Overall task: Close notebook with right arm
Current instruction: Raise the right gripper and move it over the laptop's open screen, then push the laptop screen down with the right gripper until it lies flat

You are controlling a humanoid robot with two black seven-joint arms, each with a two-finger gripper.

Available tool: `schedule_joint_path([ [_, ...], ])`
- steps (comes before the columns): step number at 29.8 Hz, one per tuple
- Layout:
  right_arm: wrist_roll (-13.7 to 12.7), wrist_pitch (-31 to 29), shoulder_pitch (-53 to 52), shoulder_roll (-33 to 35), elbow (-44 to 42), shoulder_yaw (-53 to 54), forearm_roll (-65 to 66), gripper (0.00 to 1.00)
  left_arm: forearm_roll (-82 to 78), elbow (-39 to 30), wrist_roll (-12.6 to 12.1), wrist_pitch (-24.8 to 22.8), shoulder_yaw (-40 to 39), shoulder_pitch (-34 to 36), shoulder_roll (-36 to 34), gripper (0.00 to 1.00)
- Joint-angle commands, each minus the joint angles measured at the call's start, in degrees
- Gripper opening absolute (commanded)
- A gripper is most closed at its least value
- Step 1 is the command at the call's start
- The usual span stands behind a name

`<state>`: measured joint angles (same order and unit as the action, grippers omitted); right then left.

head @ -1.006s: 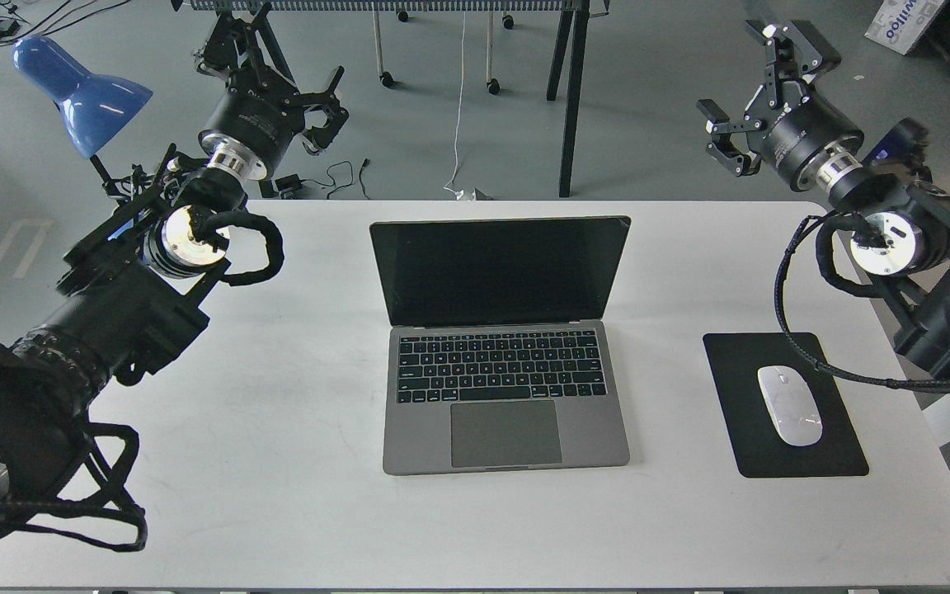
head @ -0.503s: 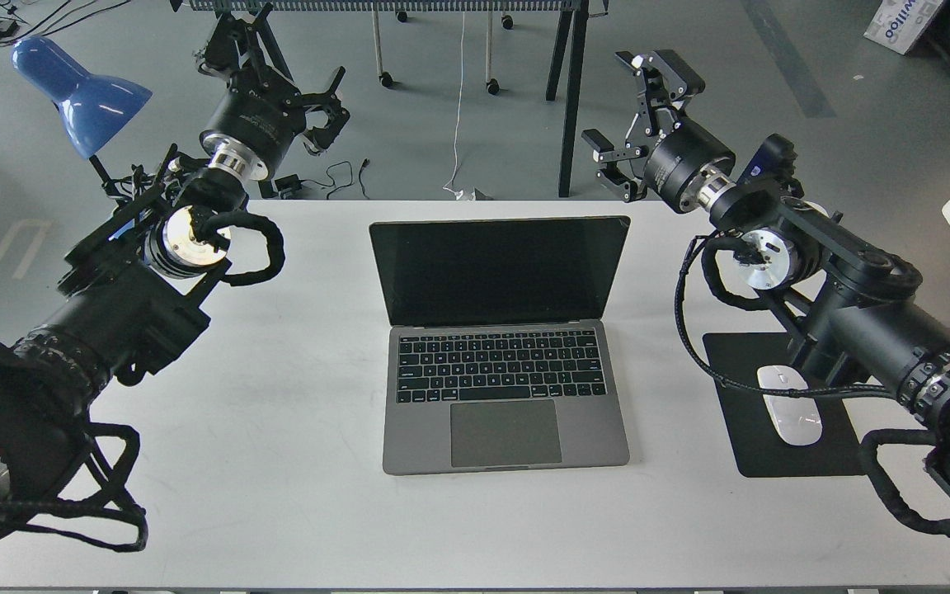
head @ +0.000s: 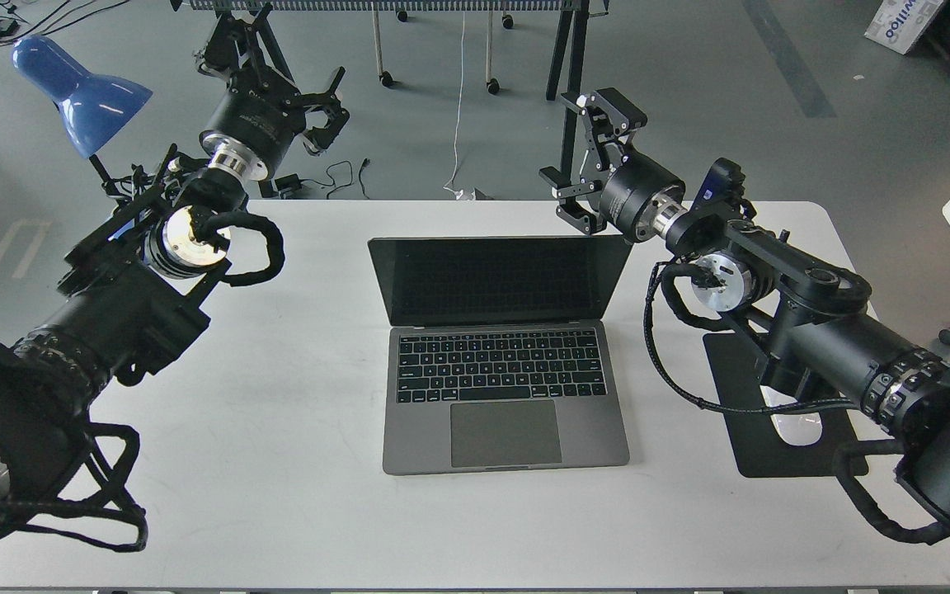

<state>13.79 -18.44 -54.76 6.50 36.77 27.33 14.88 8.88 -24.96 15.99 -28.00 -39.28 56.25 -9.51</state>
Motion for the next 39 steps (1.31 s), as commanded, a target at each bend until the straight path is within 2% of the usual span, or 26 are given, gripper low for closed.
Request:
schedule_joint_path([
  [1,-0.2,0.1,1.4,2.6,3.6,-0.7,0.0,1.00,0.0,0.0,-0.1,0.0,0.1,-0.1,-0.1,1.00],
  [7,-0.6,-0.1,2.9,6.9,8.4,-0.8,0.0,1.00,0.0,0.0,-0.1,0.0,0.1,0.0,-0.1,1.00],
  [12,-3.0,0.0,3.8,10.7,13.4,-2.4,0.0,1.00,0.0,0.0,-0.1,0.0,0.1,0.0,-0.1,1.00],
  [20,-3.2,-0.1,4.8,12.7,17.4,-4.8,0.0,1.00,0.0,0.0,-0.1,0.0,0.2,-0.1,-0.1,1.00],
  [24,-4.5,-0.1,5.4,14.2,19.4,-4.8,0.0,1.00,0.0,0.0,-0.1,0.0,0.2,0.0,-0.1,1.00],
  [33,-5.4,-0.2,8.7,16.1,22.6,-5.8,0.1,1.00,0.0,0.0,-0.1,0.0,0.2,0.0,-0.1,1.00],
  [39,-5.3,-0.1,9.1,17.0,25.3,-9.2,0.2,1.00,0.0,0.0,-0.1,0.0,0.2,0.0,0.0,1.00],
])
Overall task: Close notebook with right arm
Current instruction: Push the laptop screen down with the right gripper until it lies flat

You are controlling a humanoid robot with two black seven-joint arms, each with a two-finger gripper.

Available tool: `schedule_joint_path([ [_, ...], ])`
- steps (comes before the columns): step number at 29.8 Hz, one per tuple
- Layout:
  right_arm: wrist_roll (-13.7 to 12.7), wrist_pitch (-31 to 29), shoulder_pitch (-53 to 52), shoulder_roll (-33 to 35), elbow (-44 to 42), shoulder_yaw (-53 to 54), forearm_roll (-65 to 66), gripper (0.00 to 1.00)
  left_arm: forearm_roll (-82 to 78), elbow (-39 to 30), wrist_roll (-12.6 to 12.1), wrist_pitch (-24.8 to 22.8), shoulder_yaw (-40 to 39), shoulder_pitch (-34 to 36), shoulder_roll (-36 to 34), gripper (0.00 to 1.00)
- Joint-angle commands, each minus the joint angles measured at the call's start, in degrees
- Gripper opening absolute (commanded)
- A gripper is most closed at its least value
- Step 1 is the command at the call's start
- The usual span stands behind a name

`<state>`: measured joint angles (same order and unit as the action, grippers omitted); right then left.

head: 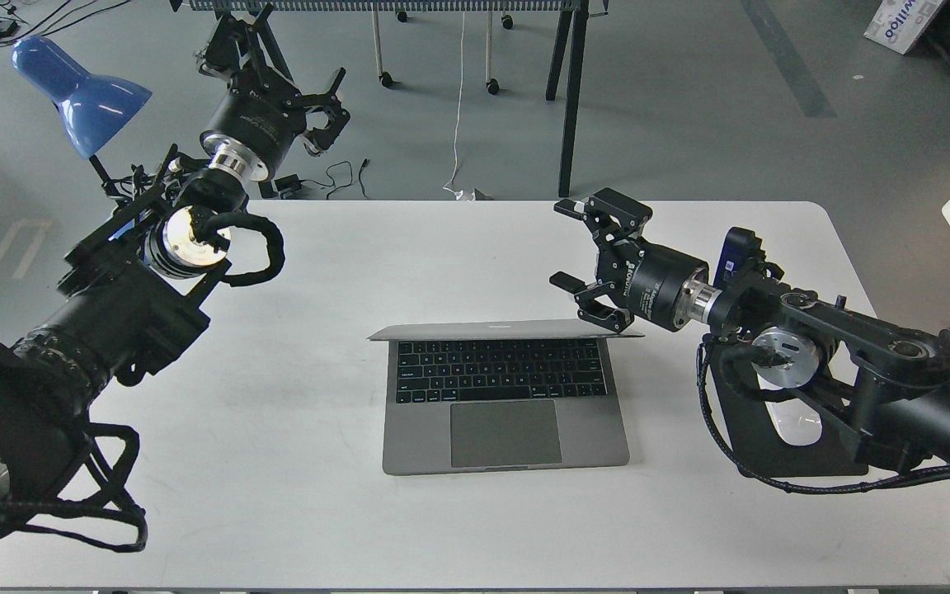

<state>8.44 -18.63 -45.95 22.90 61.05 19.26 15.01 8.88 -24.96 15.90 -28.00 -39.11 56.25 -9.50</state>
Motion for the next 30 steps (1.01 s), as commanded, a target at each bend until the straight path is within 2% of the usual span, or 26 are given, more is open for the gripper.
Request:
schedule_joint_path([
  [1,0.0,0.1,0.5,0.6,1.4,-1.3,0.0,1.00,0.0,0.0,0.0,0.0,0.0,0.0,0.0,1.00],
  [12,0.1,0.1,3.3,2.1,3.4,-4.6,2.9,1.00,0.0,0.0,0.1,0.0,0.0,0.0,0.0,1.00],
  [30,0.1,1.1,7.7,-0.7,0.7,-6.9,10.0,1.00,0.0,0.0,0.1,0.0,0.0,0.0,0.1,1.00],
])
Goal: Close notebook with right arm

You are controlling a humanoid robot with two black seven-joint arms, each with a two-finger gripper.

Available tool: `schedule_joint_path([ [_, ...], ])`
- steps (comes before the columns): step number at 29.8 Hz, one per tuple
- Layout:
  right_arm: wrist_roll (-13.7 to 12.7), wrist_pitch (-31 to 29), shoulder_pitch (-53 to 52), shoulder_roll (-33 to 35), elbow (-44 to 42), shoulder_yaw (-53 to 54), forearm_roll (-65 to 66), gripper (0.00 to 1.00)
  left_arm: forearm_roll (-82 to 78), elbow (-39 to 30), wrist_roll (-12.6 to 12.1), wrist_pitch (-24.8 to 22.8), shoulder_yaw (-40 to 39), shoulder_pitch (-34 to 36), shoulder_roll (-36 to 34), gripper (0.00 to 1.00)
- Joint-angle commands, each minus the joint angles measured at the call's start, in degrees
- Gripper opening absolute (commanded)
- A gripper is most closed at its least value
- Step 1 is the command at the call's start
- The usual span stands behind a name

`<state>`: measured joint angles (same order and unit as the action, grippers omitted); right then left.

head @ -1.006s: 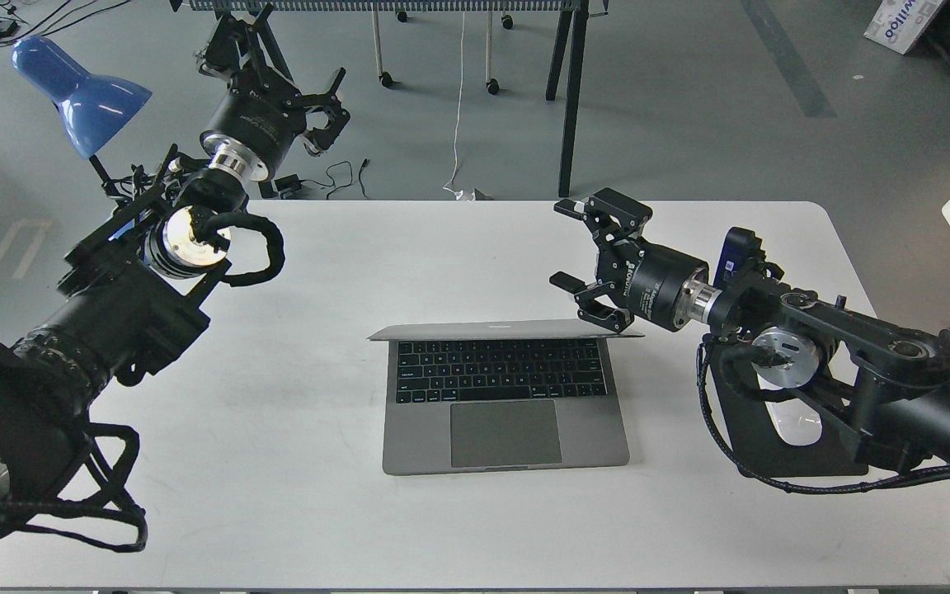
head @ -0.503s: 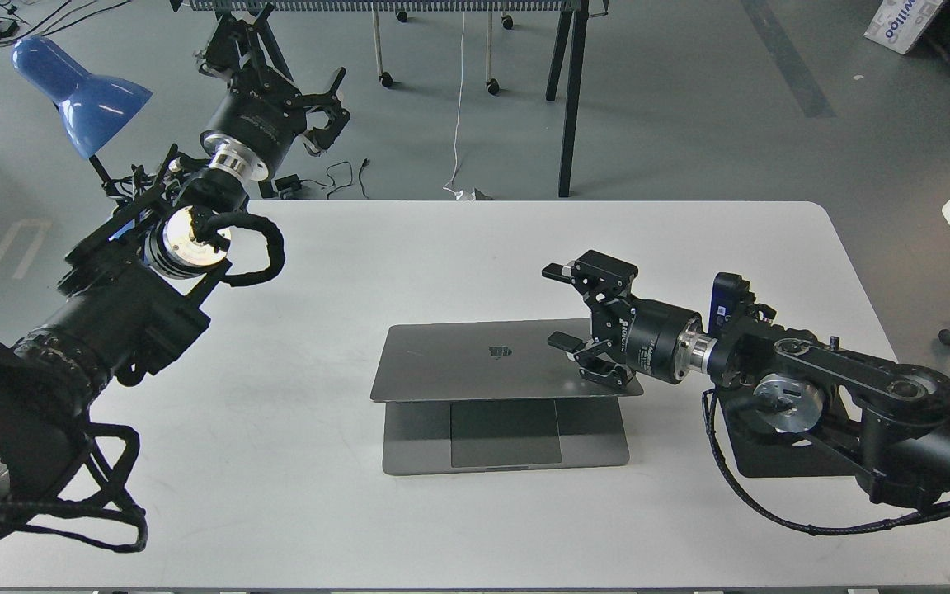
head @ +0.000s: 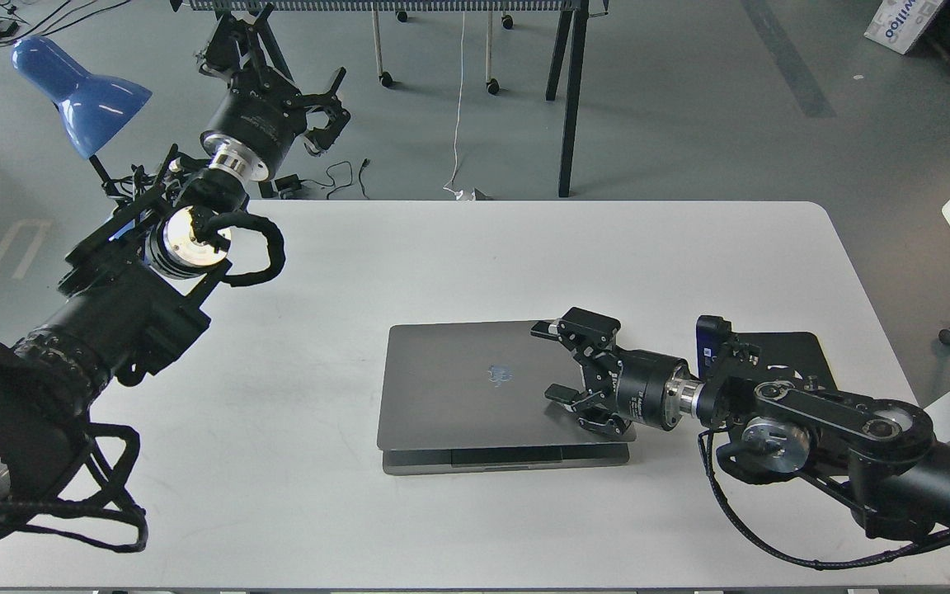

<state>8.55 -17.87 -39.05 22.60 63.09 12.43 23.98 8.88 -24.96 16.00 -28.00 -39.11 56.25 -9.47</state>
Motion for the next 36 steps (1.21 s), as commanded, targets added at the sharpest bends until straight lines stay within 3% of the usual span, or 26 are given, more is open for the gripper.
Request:
schedule_joint_path([
  [1,0.0,0.6,1.2,-0.4,-1.9,0.0,1.2,1.00,0.0,0.0,0.0,0.0,0.0,0.0,0.0,1.00],
  [15,0.0,1.6,2.4,-4.9,-6.9,0.1,1.2,1.00,0.0,0.0,-0.1,0.0,0.0,0.0,0.0,1.00],
  [26,0.2,1.6,2.2,-4.1,-5.6,1.5,0.8,1.00,0.0,0.0,0.0,0.0,0.0,0.0,0.0,1.00],
  [31,1.3,0.9,2.5,3.2,0.2,11.0,0.4,1.00,0.0,0.0,-0.1,0.0,0.0,0.0,0.0,1.00],
  [36,1.7,0.7,1.6,4.5,0.3,20.0,0.1,1.00,0.0,0.0,-0.1,0.0,0.0,0.0,0.0,1.00],
])
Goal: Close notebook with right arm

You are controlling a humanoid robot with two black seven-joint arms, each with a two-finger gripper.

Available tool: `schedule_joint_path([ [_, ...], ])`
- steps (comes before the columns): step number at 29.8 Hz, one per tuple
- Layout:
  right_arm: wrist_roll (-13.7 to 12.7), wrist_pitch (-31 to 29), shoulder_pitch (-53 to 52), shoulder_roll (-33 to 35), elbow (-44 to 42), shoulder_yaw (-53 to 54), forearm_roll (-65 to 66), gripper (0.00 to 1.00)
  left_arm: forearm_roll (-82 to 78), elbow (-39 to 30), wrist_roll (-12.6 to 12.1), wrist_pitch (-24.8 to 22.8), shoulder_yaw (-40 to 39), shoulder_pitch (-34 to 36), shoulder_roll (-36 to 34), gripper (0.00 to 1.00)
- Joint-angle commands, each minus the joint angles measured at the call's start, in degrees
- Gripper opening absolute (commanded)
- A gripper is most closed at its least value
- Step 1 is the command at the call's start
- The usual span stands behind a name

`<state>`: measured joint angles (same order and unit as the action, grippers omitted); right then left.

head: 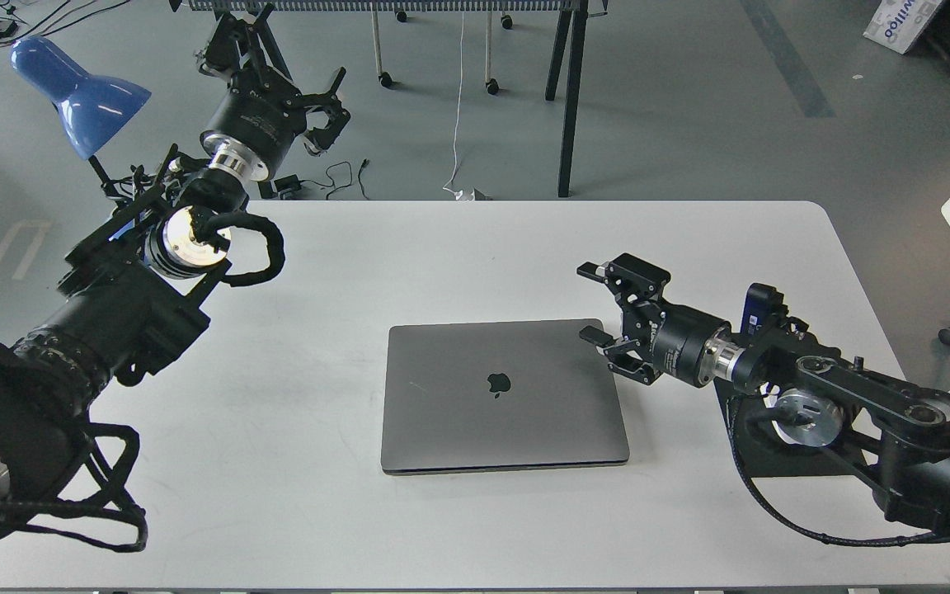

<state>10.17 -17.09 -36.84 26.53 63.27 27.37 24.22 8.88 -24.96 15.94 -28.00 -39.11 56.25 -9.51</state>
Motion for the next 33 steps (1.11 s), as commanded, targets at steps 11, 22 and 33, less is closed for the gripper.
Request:
schedule_joint_path([
  [11,-1.0,0.7,-4.3,-8.1,-12.1,31.9,-0.4,1.00,0.0,0.0,0.0,0.0,0.0,-0.1,0.0,1.00],
  [22,-5.4,-0.7,-12.7,-14.0,-30.8,32.0,-15.3,1.00,0.0,0.0,0.0,0.0,0.0,0.0,0.0,1.00],
  [33,-3.8,-0.7,-12.8,-15.4,-30.1,28.4,-15.3,1.00,0.0,0.0,0.0,0.0,0.0,-0.1,0.0,1.00],
])
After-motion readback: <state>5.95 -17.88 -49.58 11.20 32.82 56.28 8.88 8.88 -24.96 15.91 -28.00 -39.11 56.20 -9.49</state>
